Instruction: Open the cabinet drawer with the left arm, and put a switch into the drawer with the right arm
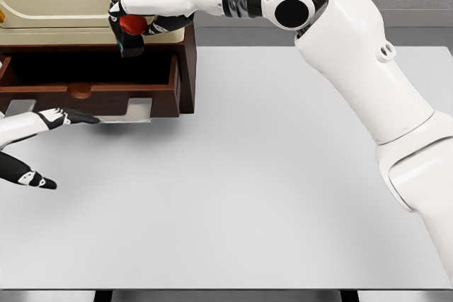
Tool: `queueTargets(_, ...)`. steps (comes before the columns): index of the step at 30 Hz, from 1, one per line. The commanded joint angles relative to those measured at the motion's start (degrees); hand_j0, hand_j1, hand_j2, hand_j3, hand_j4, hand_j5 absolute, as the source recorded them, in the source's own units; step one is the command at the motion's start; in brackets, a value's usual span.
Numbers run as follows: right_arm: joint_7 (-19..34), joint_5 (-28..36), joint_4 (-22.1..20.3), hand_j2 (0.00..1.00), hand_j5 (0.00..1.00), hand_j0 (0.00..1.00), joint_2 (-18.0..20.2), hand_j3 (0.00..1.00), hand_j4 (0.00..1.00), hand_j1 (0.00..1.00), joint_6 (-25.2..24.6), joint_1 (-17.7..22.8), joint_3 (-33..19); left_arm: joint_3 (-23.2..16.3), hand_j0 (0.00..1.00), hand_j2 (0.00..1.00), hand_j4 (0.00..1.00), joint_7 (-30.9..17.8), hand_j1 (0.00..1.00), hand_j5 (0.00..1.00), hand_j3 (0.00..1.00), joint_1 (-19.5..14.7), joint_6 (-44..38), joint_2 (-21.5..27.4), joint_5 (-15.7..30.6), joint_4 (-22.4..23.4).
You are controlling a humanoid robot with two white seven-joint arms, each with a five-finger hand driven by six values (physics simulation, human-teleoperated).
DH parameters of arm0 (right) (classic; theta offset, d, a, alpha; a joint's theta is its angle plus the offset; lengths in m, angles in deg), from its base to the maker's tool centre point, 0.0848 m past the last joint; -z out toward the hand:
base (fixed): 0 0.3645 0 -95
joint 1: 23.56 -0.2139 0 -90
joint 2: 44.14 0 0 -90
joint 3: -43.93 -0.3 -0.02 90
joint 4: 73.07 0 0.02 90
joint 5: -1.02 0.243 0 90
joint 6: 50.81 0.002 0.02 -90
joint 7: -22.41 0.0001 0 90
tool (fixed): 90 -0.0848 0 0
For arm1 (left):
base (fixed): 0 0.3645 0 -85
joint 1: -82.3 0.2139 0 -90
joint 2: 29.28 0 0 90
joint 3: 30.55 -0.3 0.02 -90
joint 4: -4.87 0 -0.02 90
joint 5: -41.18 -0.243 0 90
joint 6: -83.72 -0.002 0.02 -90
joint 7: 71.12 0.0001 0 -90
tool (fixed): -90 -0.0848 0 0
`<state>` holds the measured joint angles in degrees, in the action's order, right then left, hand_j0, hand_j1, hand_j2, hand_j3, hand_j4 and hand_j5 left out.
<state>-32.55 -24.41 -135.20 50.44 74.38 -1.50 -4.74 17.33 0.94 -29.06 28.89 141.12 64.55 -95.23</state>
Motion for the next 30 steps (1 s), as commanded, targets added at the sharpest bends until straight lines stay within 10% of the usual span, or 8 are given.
queueTargets(1, 0.0, 0.2, 0.0, 0.76, 0.76, 0.76, 0.0, 0.76, 0.76, 0.76, -0.2, 0.0, -0.1, 0.2, 1.00, 1.00, 1.00, 0.1, 1.00, 1.00, 1.00, 0.0, -0.2, 0.8, 0.5, -0.2)
queueTargets(7, 0.0, 0.2, 0.0, 0.96, 0.96, 0.96, -0.2, 0.96, 0.96, 0.96, -0.2, 0.4, -0.1, 0.1, 1.00, 1.00, 1.00, 0.1, 1.00, 1.00, 1.00, 0.1, -0.2, 2.9, 0.6, -0.4)
queueTargets(19, -0.2, 0.3, -2.3, 0.96, 0.96, 0.96, 1.0, 0.96, 0.96, 0.96, -0.2, 1.3, -0.2, 2.0, 1.00, 1.00, 1.00, 0.5, 1.00, 1.00, 1.00, -1.2, -0.2, 2.4, 1.2, -0.4)
queueTargets(24, -10.3, 7.6, -23.7, 1.00, 1.00, 1.00, 28.4, 1.00, 1.00, 1.00, -0.2, 5.2, 0.4, 3.1, 1.00, 1.00, 1.00, 0.4, 1.00, 1.00, 1.00, -1.4, -0.2, 1.9, 1.0, -0.5)
queueTargets(27, -15.1, 13.7, -27.9, 1.00, 1.00, 1.00, 45.2, 1.00, 1.00, 1.00, -0.2, 10.2, 0.9, 3.3, 1.00, 1.00, 1.00, 0.0, 1.00, 1.00, 1.00, -3.4, -0.2, 1.8, 0.7, -0.7)
queueTargets(30, -16.1, 13.8, -29.5, 1.00, 1.00, 1.00, 50.7, 1.00, 1.00, 1.00, -0.2, 14.2, 7.1, 3.3, 1.00, 1.00, 1.00, -2.0, 1.00, 1.00, 1.00, -6.9, -0.2, -1.4, 0.6, -0.8)
